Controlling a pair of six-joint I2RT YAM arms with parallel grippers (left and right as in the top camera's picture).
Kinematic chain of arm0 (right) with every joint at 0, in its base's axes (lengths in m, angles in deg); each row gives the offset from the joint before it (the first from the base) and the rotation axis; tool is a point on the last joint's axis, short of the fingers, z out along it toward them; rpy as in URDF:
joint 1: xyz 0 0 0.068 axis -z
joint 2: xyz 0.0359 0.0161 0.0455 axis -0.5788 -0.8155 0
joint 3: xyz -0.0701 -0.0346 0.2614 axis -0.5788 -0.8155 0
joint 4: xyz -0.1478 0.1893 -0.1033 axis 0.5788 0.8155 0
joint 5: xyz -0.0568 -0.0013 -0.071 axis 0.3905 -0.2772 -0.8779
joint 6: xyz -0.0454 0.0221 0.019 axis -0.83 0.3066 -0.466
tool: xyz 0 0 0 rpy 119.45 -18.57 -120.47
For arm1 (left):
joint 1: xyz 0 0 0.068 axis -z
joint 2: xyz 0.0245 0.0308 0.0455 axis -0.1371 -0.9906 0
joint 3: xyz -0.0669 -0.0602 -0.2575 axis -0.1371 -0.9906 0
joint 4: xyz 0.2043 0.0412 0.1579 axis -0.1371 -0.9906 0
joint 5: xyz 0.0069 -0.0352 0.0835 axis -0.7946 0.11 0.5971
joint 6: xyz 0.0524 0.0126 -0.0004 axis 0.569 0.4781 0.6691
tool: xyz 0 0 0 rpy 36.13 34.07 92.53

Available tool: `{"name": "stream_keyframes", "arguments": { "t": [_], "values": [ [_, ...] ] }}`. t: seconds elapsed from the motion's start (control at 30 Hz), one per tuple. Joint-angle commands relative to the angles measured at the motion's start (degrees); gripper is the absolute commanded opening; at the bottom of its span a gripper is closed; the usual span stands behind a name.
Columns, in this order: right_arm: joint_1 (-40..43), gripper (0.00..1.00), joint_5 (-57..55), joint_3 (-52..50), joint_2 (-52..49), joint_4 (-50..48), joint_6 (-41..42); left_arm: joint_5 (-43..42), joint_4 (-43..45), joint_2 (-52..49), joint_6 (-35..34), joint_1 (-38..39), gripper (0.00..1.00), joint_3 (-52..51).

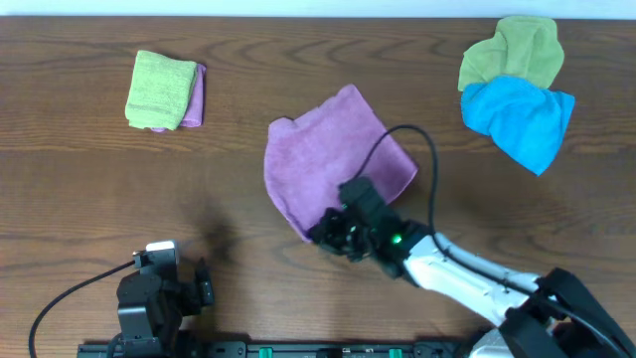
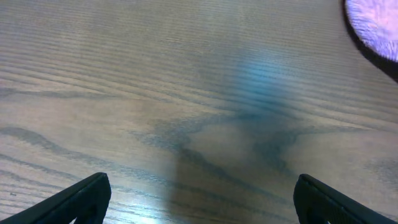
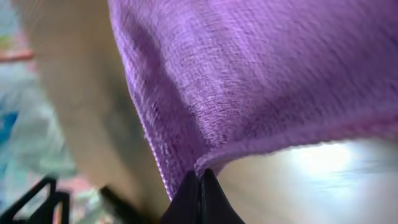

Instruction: Fold the cloth

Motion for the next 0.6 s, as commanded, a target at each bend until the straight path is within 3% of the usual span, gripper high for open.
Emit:
{"name": "stream_keyframes", "arguments": {
  "t": [0.0,0.07,0.1,0.2,0.23,0.33,0.57],
  "values": [
    [-3.69,0.01,0.33,-0.09,-0.17,-3.89,1.99,0.94,-0.61,0.17,0.37,0.28,0.95,-0.57],
    [-5.07,0.05,0.15,-0.09,-0.17,-6.56,1.73,0.96,-0.61,0.17,0.37,0.28,0.95,-0.57],
    [-5.38,0.13,0.17,-0.09,-0.17,-7.58,1.11,0.96,-0.61,0.17,0.37,0.28,0.95,-0.57],
    [-5.84,0.51,0.70,-0.07,-0.17,-10.62,-2.21,0.96,-0.61,0.17,0.37,0.28,0.95,-0.57],
    [-5.84,0.55,0.85,-0.07,-0.17,-10.73,-2.60,0.96,-0.61,0.17,0.37,0.28,0.95,-0.57],
    [-5.46,0.64,1.53,-0.07,-0.04,-10.75,-5.49,0.96,-0.61,0.17,0.37,0.28,0.95,-0.57],
    [-3.08,0.65,1.44,0.11,2.45,-10.91,-15.82,0.94,-0.61,0.17,0.37,0.28,0.95,-0.57]
  ]
}}
